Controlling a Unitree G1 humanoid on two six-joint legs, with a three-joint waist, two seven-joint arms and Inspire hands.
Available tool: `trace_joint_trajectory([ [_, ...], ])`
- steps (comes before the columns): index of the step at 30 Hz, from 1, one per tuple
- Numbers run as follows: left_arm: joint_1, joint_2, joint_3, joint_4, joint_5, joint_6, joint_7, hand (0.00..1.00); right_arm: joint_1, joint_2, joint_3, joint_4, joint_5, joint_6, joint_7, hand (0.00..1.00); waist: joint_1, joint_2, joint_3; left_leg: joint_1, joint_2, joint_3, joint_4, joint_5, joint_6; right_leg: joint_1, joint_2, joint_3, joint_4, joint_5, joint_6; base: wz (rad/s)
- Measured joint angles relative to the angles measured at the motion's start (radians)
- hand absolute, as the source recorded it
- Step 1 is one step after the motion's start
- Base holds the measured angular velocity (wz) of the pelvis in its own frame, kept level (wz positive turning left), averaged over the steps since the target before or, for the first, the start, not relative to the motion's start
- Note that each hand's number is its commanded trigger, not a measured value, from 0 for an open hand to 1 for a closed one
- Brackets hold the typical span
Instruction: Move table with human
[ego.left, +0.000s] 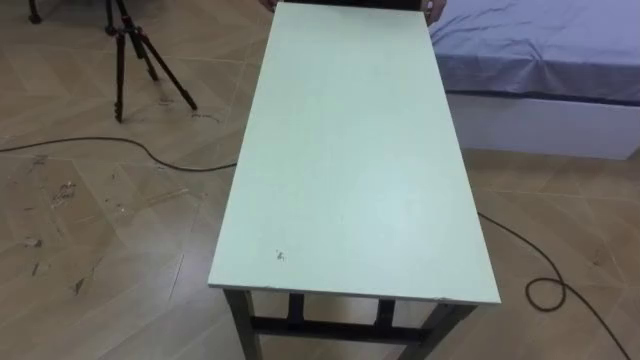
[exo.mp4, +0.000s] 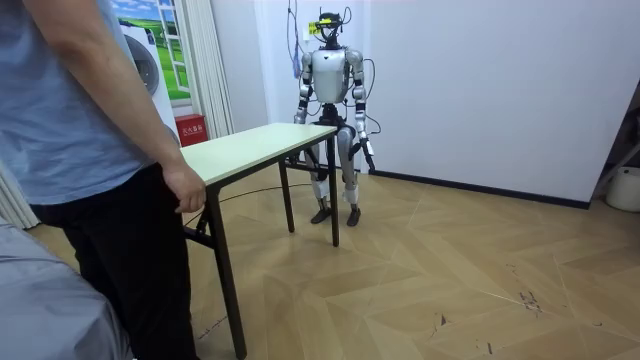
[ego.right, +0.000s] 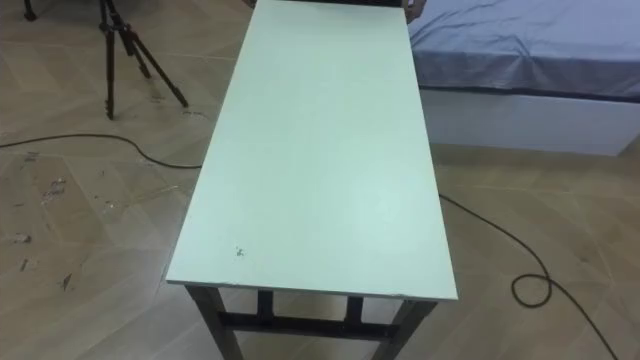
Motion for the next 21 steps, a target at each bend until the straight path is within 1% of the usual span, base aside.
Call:
trace_joint_trajectory([
  [6,0.0,-0.004,0.0,0.0,-0.003,0.0,0.002,0.0,0.001,0.0,-0.002,0.0,0.001,-0.003,0.001,0.0,-0.001,0.005,-0.0001,-0.001,0.0,0.005,0.0,0.0,0.0,-0.001,0.0,0.002,0.0,0.0,0.0,0.0],
  [9,0.0,-0.004,0.001,0.0,-0.023,0.006,-0.008,0.0,0.005,0.0,-0.022,0.0,0.01,-0.002,0.012,0.0,-0.001,0.008,-0.0005,-0.001,0.0,0.015,0.0,0.0,0.0,-0.001,0.0,0.006,-0.001,0.0,0.0,-0.04],
  [12,0.0,-0.002,0.001,0.0,-0.101,0.008,-0.046,0.0,0.005,0.0,-0.043,0.001,0.009,-0.002,0.034,0.0,-0.005,0.012,-0.0009,-0.006,0.0,0.017,0.0,0.0,0.0,-0.004,0.0,0.009,-0.002,0.0,0.002,0.0],
  [15,0.0,0.003,0.002,0.0,-0.185,0.01,-0.105,0.0,0.013,-0.003,-0.062,-0.001,0.012,-0.002,0.07,0.0,-0.005,0.013,-0.0015,-0.01,0.0,0.018,0.004,0.0,0.0,-0.006,-0.001,0.008,-0.002,0.0,0.002,0.0],
  [17,0.0,0.007,0.004,0.001,-0.256,0.016,-0.171,0.0,0.017,-0.006,-0.07,-0.003,0.025,-0.002,0.11,0.0,-0.001,0.016,-0.0009,-0.007,0.0,0.02,0.005,0.0,0.0,-0.006,0.0,0.012,-0.003,0.0,0.002,-0.05],
  [18,-0.001,0.007,0.006,0.001,-0.274,0.02,-0.19,0.0,0.017,-0.008,-0.071,-0.003,0.03,-0.002,0.12,0.0,-0.001,0.017,-0.0009,-0.008,0.0,0.02,0.005,0.0,0.0,-0.005,0.0,0.012,-0.003,0.0,0.002,0.0],
  [19,-0.001,0.007,0.007,0.0,-0.318,0.023,-0.225,0.0,0.017,-0.01,-0.072,-0.006,0.043,-0.002,0.137,0.0,-0.001,0.019,-0.001,-0.009,0.0,0.021,0.006,0.0,0.0,-0.006,0.0,0.012,-0.003,0.0,0.002,0.0],
  [20,0.0,0.007,0.006,-0.011,-0.37,0.027,-0.259,0.0,0.024,-0.014,-0.073,-0.031,0.057,0.004,0.154,0.0,-0.002,0.02,-0.0013,-0.014,0.0,0.024,0.007,0.0,0.0,-0.011,-0.001,0.012,-0.002,0.0,0.002,0.0],
  [21,0.001,0.007,0.006,-0.022,-0.393,0.032,-0.273,0.0,0.03,-0.017,-0.073,-0.052,0.067,0.008,0.162,0.0,-0.002,0.02,-0.0013,-0.017,0.0,0.024,0.006,0.0,0.0,-0.015,-0.001,0.012,-0.001,0.0,0.002,0.0],
])
